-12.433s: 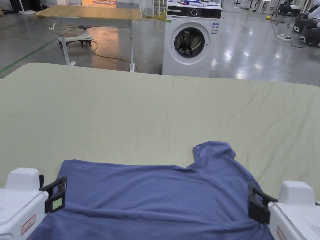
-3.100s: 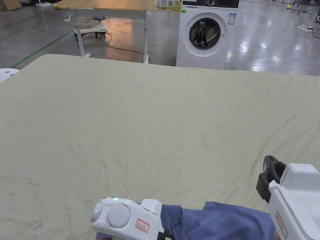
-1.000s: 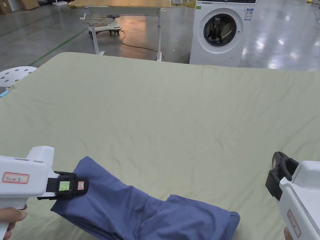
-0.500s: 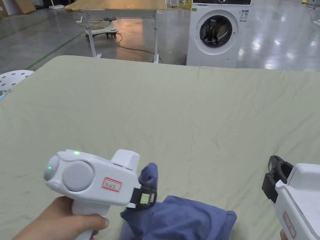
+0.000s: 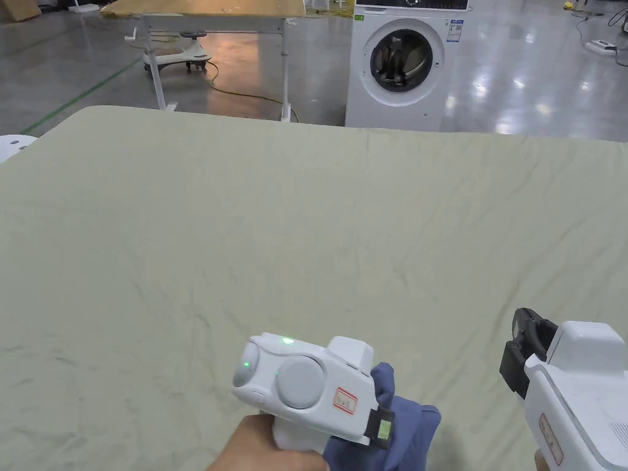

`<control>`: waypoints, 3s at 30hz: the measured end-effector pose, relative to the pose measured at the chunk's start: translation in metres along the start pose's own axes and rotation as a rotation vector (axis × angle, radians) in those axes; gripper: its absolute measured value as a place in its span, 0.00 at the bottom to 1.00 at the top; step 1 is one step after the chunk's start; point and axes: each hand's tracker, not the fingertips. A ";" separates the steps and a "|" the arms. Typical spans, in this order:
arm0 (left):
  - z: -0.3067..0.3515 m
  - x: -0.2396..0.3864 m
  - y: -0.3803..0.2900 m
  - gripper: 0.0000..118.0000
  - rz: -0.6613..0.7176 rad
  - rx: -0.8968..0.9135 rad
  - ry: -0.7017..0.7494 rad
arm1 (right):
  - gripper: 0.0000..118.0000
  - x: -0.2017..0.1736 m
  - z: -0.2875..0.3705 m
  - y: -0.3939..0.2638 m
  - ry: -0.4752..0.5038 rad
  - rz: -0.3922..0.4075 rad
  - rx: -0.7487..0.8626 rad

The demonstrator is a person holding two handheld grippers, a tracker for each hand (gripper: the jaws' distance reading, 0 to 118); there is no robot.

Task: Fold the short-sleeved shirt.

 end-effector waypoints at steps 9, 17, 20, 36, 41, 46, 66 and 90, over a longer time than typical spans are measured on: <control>-0.027 0.001 -0.009 0.11 0.018 -0.025 -0.030 | 0.00 0.003 0.000 -0.004 -0.006 0.004 -0.012; 0.026 -0.007 0.000 0.57 0.099 0.148 -0.180 | 0.00 0.004 0.002 -0.004 -0.008 -0.001 -0.010; 0.017 -0.015 0.004 0.30 0.097 0.134 -0.144 | 0.00 0.003 0.002 -0.004 -0.009 -0.007 -0.012; -0.057 -0.031 -0.041 0.01 0.063 0.102 -0.163 | 0.00 0.001 -0.001 -0.005 -0.005 -0.016 -0.011; 0.009 -0.042 -0.028 0.00 0.021 0.334 -0.101 | 0.00 -0.005 -0.006 0.002 0.001 -0.031 0.010; 0.074 -0.046 -0.023 0.00 -0.121 0.664 0.277 | 0.00 -0.018 -0.012 0.013 0.000 -0.048 0.049; 0.138 -0.080 -0.058 0.00 -0.100 0.982 0.728 | 0.00 -0.047 0.023 0.009 0.074 -0.037 0.039; 0.081 -0.148 -0.110 0.00 0.179 0.493 0.147 | 0.00 -0.083 0.003 -0.150 0.117 0.022 -0.308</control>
